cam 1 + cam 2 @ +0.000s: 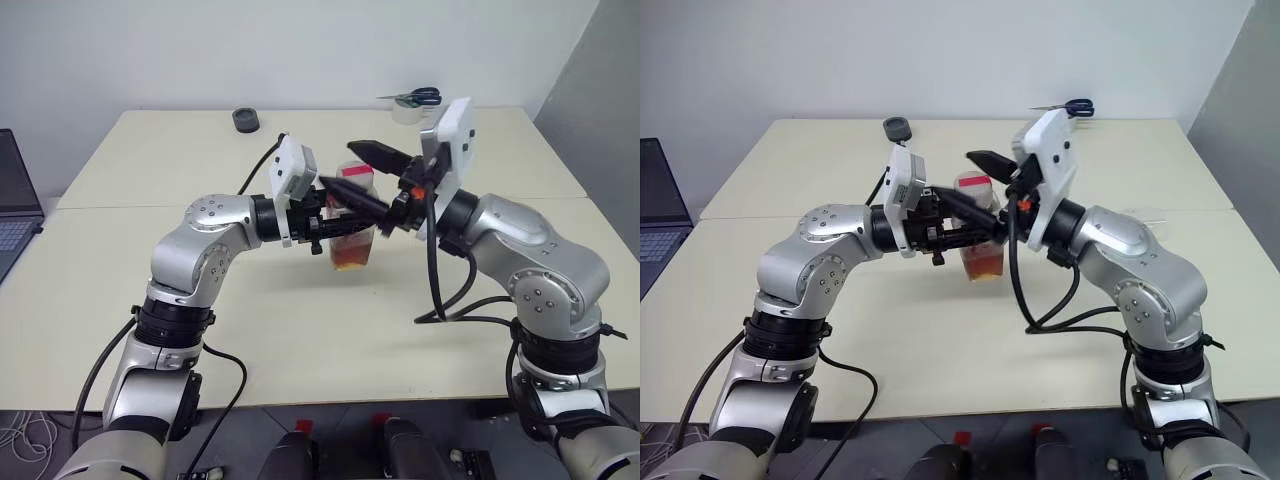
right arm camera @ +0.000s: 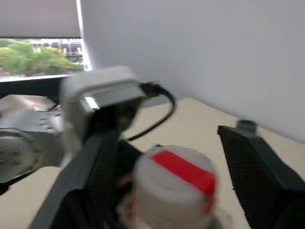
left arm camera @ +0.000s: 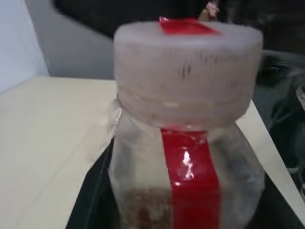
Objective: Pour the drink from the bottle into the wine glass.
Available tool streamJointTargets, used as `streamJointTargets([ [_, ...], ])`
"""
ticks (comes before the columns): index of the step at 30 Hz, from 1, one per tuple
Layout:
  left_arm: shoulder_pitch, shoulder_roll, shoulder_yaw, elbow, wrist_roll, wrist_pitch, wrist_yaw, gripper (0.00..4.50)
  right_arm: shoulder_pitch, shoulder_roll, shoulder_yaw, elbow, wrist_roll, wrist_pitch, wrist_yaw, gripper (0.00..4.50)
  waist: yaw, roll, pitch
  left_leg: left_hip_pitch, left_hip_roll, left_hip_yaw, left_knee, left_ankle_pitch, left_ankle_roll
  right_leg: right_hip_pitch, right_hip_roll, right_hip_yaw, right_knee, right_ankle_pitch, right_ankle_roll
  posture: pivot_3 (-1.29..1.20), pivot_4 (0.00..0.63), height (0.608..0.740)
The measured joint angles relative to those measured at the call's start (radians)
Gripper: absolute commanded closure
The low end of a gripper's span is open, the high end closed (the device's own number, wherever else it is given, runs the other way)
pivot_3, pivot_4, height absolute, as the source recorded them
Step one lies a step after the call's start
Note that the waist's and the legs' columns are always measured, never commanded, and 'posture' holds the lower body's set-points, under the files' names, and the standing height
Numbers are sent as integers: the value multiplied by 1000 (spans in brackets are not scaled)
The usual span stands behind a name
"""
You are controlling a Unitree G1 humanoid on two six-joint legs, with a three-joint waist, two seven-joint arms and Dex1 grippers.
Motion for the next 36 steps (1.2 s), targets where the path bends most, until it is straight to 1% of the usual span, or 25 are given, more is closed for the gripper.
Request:
streamJointTargets([
  [1,0,-2,-1,0,1,0,4,2721,4,0,1,-3,2,0,3,2512,-1,0,0,0,0,0,0,0,0,0,0,0,0,0,0,0,150,740],
  [2,0,-3,-1,0,1,0,4,2721,5,-1,1,-4,2,0,4,2695,-2,0,0,0,0,0,0,0,0,0,0,0,0,0,0,0,150,740],
  [10,0,-4,-6,0,1,1,5,2721,11,-8,0,-6,2,-4,12,2684,-1,0,0,0,0,0,0,0,0,0,0,0,0,0,0,0,150,740],
  [13,0,-1,-7,-7,0,7,2,2721,10,-21,-1,12,5,-24,59,2684,-1,0,0,0,0,0,0,0,0,0,0,0,0,0,0,0,150,740],
  [16,0,16,-7,-39,-16,36,-11,2721,-29,-65,-12,83,48,-38,192,2684,-2,0,0,0,0,0,0,0,0,0,1,0,0,0,0,0,150,740],
  [19,1,47,2,-108,-74,98,-25,2721,-116,-135,-13,196,114,-31,399,2684,-3,0,0,0,1,0,0,0,0,0,2,0,0,0,0,0,150,740],
  [21,4,74,20,-159,-126,153,-33,2721,-187,-150,2,284,131,-23,539,2684,-6,0,1,0,1,1,0,0,0,0,2,1,0,0,0,0,150,740],
  [23,4,99,47,-205,-176,202,-35,2721,-260,-143,26,367,136,-21,657,2684,-11,1,1,1,1,0,-1,0,1,0,2,0,0,0,0,0,150,740],
  [25,3,111,72,-237,-211,239,-35,2721,-305,-129,40,422,134,-25,737,2684,-10,0,1,1,1,-1,0,0,1,1,2,0,0,0,0,0,150,740],
  [28,1,122,68,-252,-227,271,-31,2721,-310,-129,50,460,116,-47,811,2684,-5,0,1,0,0,0,1,0,0,1,1,0,0,0,0,0,150,740],
  [29,1,122,66,-253,-228,280,-27,2721,-310,-131,52,469,111,-50,825,1963,-1,0,1,0,0,0,1,0,0,1,1,0,0,0,0,0,150,740],
  [30,0,121,65,-256,-230,283,-22,2721,-310,-136,56,475,104,-50,834,1723,0,0,1,0,0,0,1,0,0,1,1,0,0,0,0,0,150,740],
  [32,-20,120,64,-268,-234,282,-12,2721,-287,-146,75,480,85,-41,843,957,2,0,1,-1,0,-1,1,0,0,1,0,-1,-1,0,0,0,150,740],
  [33,-20,122,64,-273,-228,269,-12,2721,-267,-170,74,474,80,-37,840,666,3,0,1,-1,0,-1,1,0,0,1,-1,-1,-1,0,0,0,150,740],
  [34,-19,122,64,-273,-217,255,-10,2721,-250,-195,65,471,79,-30,833,251,4,0,1,-1,0,-1,1,0,0,1,-1,-1,-1,0,0,0,150,740],
  [35,-16,122,64,-273,-209,243,-5,2721,-235,-215,55,469,78,-24,825,34,4,0,1,-1,0,-1,1,0,0,1,-1,-1,-2,0,0,0,150,740],
  [36,-16,117,64,-271,-196,233,8,2721,-212,-232,29,452,79,-13,799,34,4,0,1,-1,0,-1,1,0,0,1,-1,-1,-2,0,0,0,150,740],
])
